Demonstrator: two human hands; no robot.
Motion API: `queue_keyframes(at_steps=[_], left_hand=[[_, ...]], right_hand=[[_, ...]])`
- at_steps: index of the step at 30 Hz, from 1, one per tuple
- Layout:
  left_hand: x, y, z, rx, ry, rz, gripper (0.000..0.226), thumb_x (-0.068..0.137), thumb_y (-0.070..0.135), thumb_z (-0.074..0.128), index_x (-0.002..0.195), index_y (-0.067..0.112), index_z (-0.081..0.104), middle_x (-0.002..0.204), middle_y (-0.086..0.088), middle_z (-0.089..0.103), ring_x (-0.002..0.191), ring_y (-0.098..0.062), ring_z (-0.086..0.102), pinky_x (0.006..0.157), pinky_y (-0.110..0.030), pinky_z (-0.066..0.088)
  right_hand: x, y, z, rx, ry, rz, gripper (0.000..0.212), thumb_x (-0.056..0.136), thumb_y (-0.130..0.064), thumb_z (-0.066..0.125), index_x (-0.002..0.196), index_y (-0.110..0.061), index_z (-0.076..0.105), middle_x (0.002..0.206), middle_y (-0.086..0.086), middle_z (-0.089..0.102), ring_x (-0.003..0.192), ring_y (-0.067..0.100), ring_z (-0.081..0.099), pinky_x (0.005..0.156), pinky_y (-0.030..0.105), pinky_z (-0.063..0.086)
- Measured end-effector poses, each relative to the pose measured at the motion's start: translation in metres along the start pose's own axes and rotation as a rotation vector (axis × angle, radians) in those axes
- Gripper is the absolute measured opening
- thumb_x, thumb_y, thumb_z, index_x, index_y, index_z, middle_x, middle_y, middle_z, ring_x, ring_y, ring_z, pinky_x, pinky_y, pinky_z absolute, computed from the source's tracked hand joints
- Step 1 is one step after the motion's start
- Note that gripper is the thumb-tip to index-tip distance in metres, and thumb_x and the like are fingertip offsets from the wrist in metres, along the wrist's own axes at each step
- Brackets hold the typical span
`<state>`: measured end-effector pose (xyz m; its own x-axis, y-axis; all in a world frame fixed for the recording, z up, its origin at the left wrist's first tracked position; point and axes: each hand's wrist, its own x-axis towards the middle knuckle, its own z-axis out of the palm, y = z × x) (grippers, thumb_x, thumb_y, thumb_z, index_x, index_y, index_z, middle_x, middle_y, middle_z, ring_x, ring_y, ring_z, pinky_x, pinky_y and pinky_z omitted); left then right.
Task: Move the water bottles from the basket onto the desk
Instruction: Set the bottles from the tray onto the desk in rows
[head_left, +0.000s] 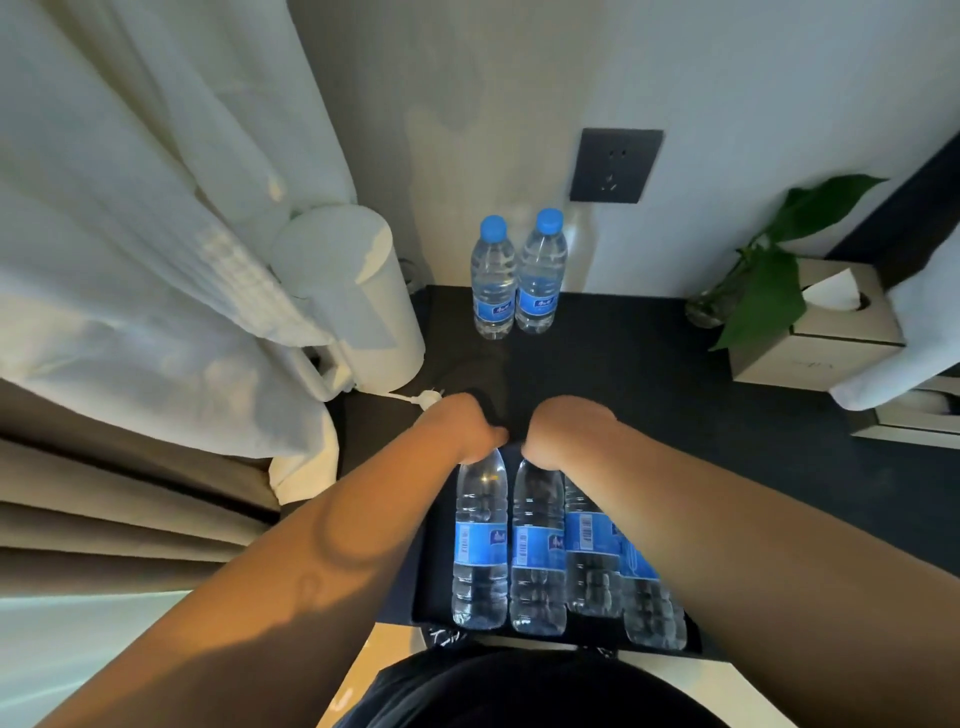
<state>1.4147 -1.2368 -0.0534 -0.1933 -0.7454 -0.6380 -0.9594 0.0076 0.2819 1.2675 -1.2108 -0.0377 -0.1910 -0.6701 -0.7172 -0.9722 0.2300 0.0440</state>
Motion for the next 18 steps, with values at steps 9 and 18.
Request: queue_keyframes(at_steps=[9, 18], left_hand=[[-0.003, -0.013, 0.010, 0.050, 0.038, 0.000, 0.039, 0.092, 0.052, 0.057, 0.078, 0.015, 0.059, 0.075, -0.006, 0.057, 0.080, -0.026, 0.064, 0.070, -0.034, 0.047], [-0.022, -0.002, -0.023, 0.087, -0.103, 0.168, 0.037, 0.092, 0.045, 0.058, 0.099, 0.013, 0.076, 0.097, -0.009, 0.071, 0.091, -0.024, 0.066, 0.064, -0.029, 0.045]], right_hand=[[0.013, -0.012, 0.021, 0.183, -0.006, 0.010, 0.039, 0.089, -0.056, 0.069, 0.094, -0.017, 0.066, 0.088, 0.003, 0.067, 0.079, 0.024, 0.063, 0.076, 0.040, 0.053], [-0.019, 0.015, 0.009, 0.330, 0.087, -0.074, 0.040, 0.079, -0.061, 0.065, 0.074, -0.021, 0.069, 0.068, -0.001, 0.068, 0.062, 0.019, 0.067, 0.056, 0.030, 0.049]])
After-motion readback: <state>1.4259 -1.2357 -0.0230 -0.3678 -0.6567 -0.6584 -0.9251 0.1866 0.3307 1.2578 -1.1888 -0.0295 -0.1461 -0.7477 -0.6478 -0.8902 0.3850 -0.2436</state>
